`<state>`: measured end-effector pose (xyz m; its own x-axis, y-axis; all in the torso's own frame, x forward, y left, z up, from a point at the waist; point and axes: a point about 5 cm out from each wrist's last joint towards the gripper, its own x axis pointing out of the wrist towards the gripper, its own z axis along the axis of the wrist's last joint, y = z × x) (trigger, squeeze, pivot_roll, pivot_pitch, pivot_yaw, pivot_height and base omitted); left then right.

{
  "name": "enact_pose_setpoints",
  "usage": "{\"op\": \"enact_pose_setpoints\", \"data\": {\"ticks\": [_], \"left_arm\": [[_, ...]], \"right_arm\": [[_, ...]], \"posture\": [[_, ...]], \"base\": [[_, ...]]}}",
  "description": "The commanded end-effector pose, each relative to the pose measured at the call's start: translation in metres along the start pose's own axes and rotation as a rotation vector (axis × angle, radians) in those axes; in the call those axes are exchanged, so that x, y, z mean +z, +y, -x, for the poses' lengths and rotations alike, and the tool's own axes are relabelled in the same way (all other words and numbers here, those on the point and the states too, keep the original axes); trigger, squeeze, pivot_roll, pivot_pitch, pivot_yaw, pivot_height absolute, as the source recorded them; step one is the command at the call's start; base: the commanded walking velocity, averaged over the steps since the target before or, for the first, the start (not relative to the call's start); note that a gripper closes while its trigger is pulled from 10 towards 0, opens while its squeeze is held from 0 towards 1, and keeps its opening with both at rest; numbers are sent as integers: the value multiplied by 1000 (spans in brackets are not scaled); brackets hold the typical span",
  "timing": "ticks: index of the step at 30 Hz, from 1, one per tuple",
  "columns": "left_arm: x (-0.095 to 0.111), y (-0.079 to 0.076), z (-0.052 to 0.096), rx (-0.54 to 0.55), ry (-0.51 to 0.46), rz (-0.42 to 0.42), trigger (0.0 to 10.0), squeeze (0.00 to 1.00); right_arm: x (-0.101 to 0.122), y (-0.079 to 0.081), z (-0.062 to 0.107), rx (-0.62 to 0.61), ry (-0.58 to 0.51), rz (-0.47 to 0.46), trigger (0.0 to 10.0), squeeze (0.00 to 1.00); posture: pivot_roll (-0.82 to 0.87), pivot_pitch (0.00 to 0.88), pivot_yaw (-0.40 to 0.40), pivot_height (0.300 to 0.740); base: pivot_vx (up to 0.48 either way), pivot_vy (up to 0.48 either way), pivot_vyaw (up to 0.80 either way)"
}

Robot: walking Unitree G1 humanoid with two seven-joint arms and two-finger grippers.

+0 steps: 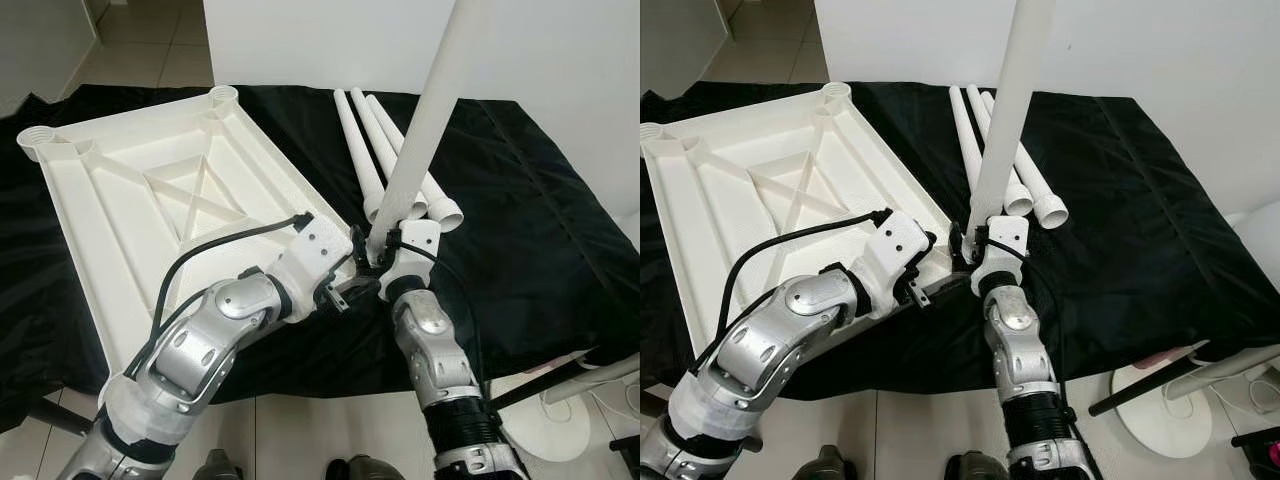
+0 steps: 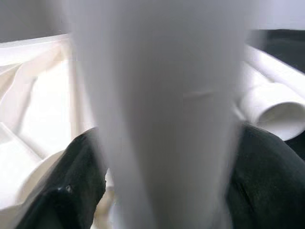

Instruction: Building children table

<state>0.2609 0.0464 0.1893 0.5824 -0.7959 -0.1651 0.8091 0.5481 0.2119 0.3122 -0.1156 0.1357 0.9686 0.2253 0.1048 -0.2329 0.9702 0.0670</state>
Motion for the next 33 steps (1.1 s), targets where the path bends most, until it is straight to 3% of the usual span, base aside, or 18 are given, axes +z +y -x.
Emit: {"op": "enact_pose_setpoints", "data": {"ticks": [1,2,4,13,22,23,24,28,29,33], "left_arm": [[-1,3,-1,15,0,5,10000,0],[-1,3,-1,15,0,5,10000,0],[0,3,0,17,-1,6,10000,0],[2,-1,-1,-6,-5,7,10000,0],[4,0,-4,-17,-7,-4,10000,0],[4,2,-4,-16,-9,-6,10000,0],[4,3,-4,-15,-10,-7,10000,0],[3,3,-4,-14,-9,-8,10000,0],[4,3,-5,-12,-12,-4,10000,0],[5,1,-6,-12,-16,-1,10000,0]], "right_arm": [[7,-6,-1,74,-34,23,10000,0],[7,-6,-1,74,-34,23,10000,0],[9,-19,-3,200,-29,97,10000,0],[17,-40,-7,345,-13,174,10000,0],[14,-40,-13,407,29,223,10000,0],[11,-38,-15,429,43,225,8392,0],[9,-36,-17,447,51,231,4784,0],[7,-34,-18,457,54,236,4510,0],[6,-33,-19,472,55,234,0,0],[4,-31,-19,482,59,224,0,0]], "posture": [[16,39,-56,740],[16,39,-56,740],[14,43,-46,740],[13,50,-26,740],[11,49,-19,740],[1,45,-14,740],[1,45,-14,740],[1,45,-14,740],[2,44,-8,740],[9,45,-13,740]], "base": [[0,0,0],[0,0,0],[0,0,0],[0,0,0],[0,0,0],[0,0,0],[0,0,0],[0,0,0],[0,0,0],[0,0,0]]}}
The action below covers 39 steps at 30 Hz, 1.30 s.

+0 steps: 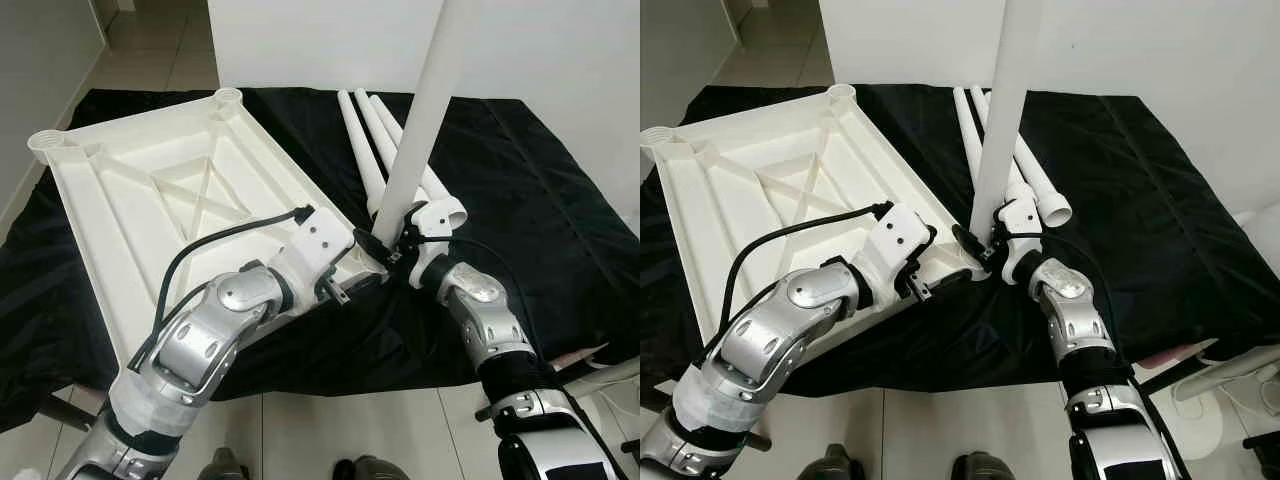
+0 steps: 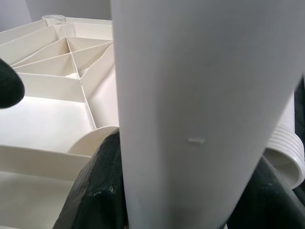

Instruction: Building children table

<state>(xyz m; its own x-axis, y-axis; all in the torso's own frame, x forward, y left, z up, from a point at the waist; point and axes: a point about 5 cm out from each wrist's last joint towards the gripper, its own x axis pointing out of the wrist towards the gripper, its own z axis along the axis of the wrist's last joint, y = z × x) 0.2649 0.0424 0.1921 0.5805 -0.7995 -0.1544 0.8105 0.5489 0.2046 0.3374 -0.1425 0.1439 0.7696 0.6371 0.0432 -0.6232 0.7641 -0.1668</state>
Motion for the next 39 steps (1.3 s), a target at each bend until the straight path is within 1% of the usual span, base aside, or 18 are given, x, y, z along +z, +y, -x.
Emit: {"op": "enact_pose_setpoints", "data": {"ticks": [1,5,6,7,10,14,17,20,22,23,25,27,28,31,36,37,38,39], "left_arm": [[1,-1,0,-10,-3,-7,10000,0],[1,-1,0,-9,-1,-6,10000,0],[0,0,1,-6,2,-6,10000,0],[0,1,1,-3,2,-5,10000,0],[1,4,0,13,-7,5,10000,0],[4,5,-2,27,-37,23,10000,0],[1,9,-2,62,-33,23,10000,0],[-1,11,-2,70,-27,21,10000,0],[-3,15,-2,101,-21,32,10000,0],[-3,15,-2,101,-21,32,10000,0],[-6,17,0,119,-16,37,10000,0],[-7,18,1,123,-15,36,10000,0],[-8,18,1,125,-15,36,10000,0],[-8,18,0,124,-21,41,10000,0],[-8,18,-1,122,-27,35,10000,0],[-7,18,-1,123,-29,29,10000,0],[-7,18,-1,123,-29,29,10000,0],[-8,19,0,125,-30,24,10000,0]], "right_arm": [[-6,4,0,24,25,3,0,0],[-8,7,0,28,24,-11,0,0],[-10,9,1,27,22,-34,745,0],[-11,10,1,18,19,-50,10000,0],[-14,9,2,-101,37,-99,10000,0],[-19,7,2,-253,96,-97,10000,0],[-22,12,3,-406,122,-145,10000,0],[-23,13,3,-443,129,-158,10000,0],[-25,19,4,-545,136,-195,10000,0],[-25,19,4,-545,136,-195,10000,0],[-24,28,6,-697,125,-214,10000,0],[-22,36,5,-715,107,-218,10000,0],[-18,45,2,-694,84,-232,10000,0],[-8,55,-2,-640,35,-225,10000,0],[-3,53,-1,-646,8,-232,10000,0],[-2,51,1,-660,1,-241,10000,184],[-2,51,1,-660,1,-241,10000,184],[-1,46,3,-661,-17,-255,10000,1000]], "posture": [[9,47,-13,740],[9,47,-13,740],[8,51,-14,740],[7,50,-13,740],[-7,48,-15,740],[-13,43,-17,740],[-19,37,-31,740],[-19,34,-30,740],[-22,32,-33,740],[-22,32,-33,740],[-36,31,-34,740],[-45,30,-36,740],[-54,26,-30,740],[-59,21,-24,740],[-53,16,-29,740],[-50,15,-28,740],[-50,15,-28,740],[-45,12,-27,740]], "base": [[0,0,0],[0,0,0],[0,0,0],[0,0,0],[0,0,0],[0,0,0],[0,0,0],[0,0,0],[0,0,0],[0,0,0],[0,0,0],[0,0,0],[0,0,0],[0,0,0],[0,0,0],[0,0,0],[0,0,0],[0,0,0]]}}
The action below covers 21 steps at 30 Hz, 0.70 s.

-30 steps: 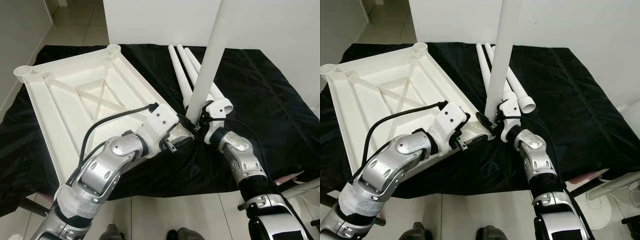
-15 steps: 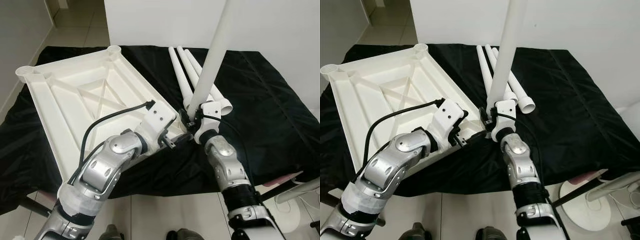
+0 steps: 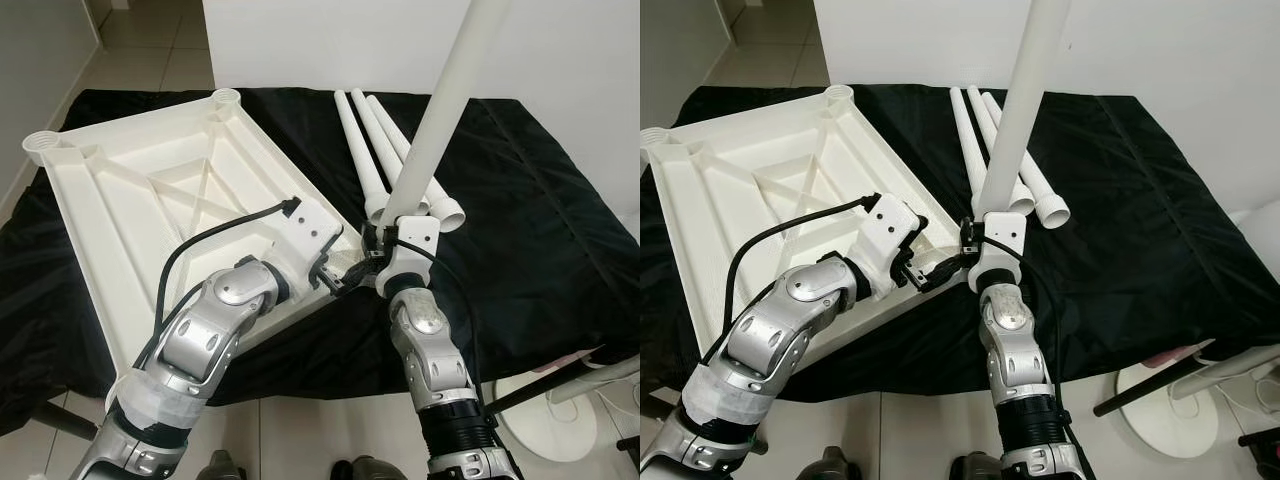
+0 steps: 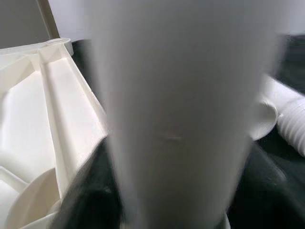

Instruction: Building children table

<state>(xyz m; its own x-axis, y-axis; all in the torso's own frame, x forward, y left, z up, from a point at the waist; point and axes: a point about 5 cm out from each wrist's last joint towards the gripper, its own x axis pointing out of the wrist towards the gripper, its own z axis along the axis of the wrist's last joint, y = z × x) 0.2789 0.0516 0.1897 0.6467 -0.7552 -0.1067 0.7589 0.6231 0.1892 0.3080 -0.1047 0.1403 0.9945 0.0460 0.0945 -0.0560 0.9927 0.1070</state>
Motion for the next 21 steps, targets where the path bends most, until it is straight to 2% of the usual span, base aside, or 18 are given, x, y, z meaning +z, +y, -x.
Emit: {"op": "enact_pose_setpoints", "data": {"ticks": [1,9,10,12,17,18,21], "left_arm": [[-2,3,2,39,0,-7,10000,0],[-7,0,10,-3,5,-20,10000,0],[-8,-1,12,-23,7,-13,10000,0],[-10,-6,16,-78,4,5,10000,0],[-11,-11,19,-127,-3,29,10000,0],[-12,-14,20,-135,-9,47,10000,0],[-12,-14,20,-135,-9,47,10000,0]], "right_arm": [[-3,-10,2,-24,9,-17,10000,1000],[2,-23,2,42,-4,22,10000,1000],[3,-25,2,90,-8,35,10000,0],[7,-27,3,204,-13,61,10000,0],[8,-29,3,283,-10,85,10000,0],[8,-30,2,341,-7,117,10000,0],[8,-30,2,341,-7,117,10000,0]], "posture": [[-41,10,-27,740],[-38,0,-31,740],[-34,0,-37,740],[-28,0,-43,740],[-24,0,-44,740],[-20,0,-46,740],[-20,0,-46,740]], "base": [[0,0,0],[0,0,0],[0,0,0],[0,0,0],[0,0,0],[0,0,0],[0,0,0]]}}
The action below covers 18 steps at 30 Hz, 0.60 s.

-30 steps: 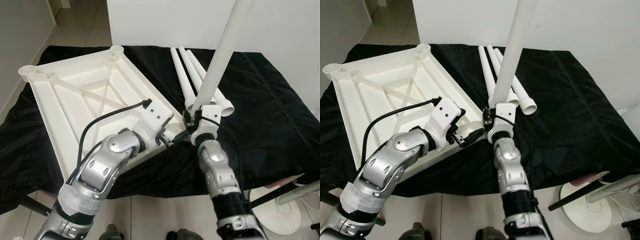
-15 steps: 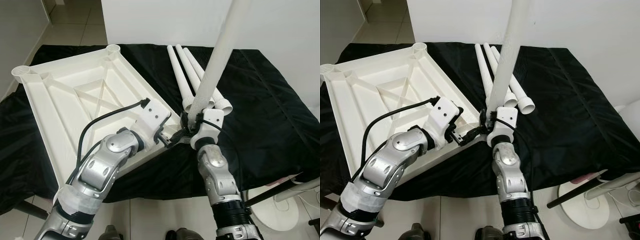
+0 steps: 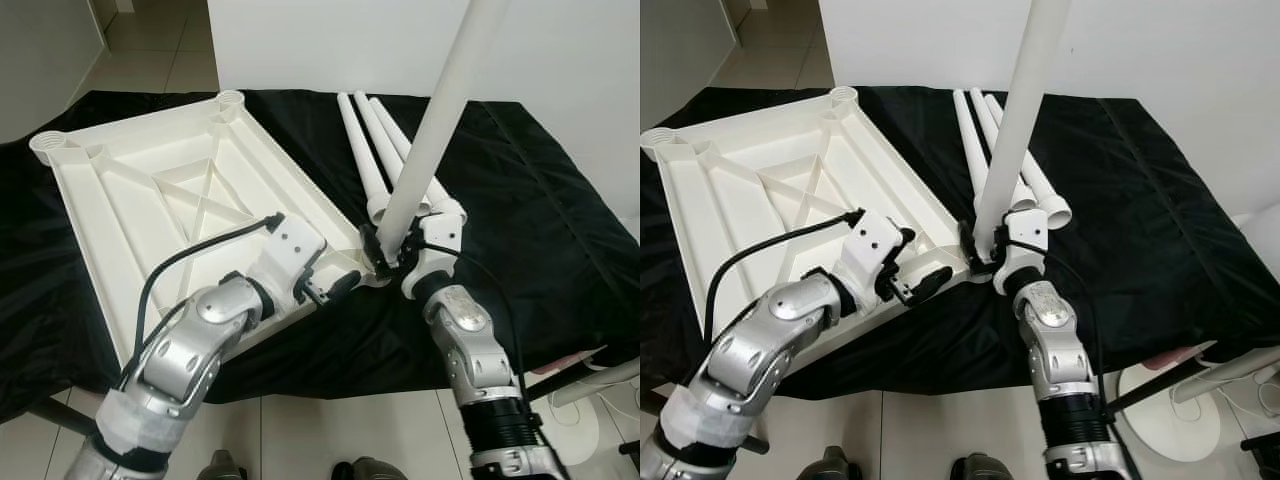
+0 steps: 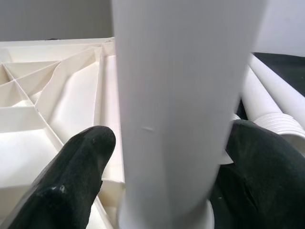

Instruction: Building children table

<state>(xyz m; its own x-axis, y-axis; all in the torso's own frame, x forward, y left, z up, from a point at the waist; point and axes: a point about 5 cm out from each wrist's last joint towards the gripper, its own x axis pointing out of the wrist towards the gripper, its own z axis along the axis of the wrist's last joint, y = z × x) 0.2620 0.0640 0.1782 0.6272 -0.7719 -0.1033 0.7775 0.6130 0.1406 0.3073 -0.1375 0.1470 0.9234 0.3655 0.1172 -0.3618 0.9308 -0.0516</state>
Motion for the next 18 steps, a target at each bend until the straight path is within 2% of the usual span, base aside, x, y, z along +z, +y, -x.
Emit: {"op": "enact_pose_setpoints", "data": {"ticks": [1,5,18], "left_arm": [[-1,-11,0,-106,1,6,10000,0],[-4,-17,-2,-79,12,3,10000,0],[2,-15,-9,-30,30,-1,10000,0]], "right_arm": [[-3,-1,-2,70,14,32,10000,0],[-4,-9,-8,195,41,85,10000,0],[-9,-17,-22,325,68,82,10000,0]], "posture": [[-18,0,-44,740],[-9,6,-36,740],[-2,15,-24,740]], "base": [[0,0,0],[0,0,0],[0,0,0]]}}
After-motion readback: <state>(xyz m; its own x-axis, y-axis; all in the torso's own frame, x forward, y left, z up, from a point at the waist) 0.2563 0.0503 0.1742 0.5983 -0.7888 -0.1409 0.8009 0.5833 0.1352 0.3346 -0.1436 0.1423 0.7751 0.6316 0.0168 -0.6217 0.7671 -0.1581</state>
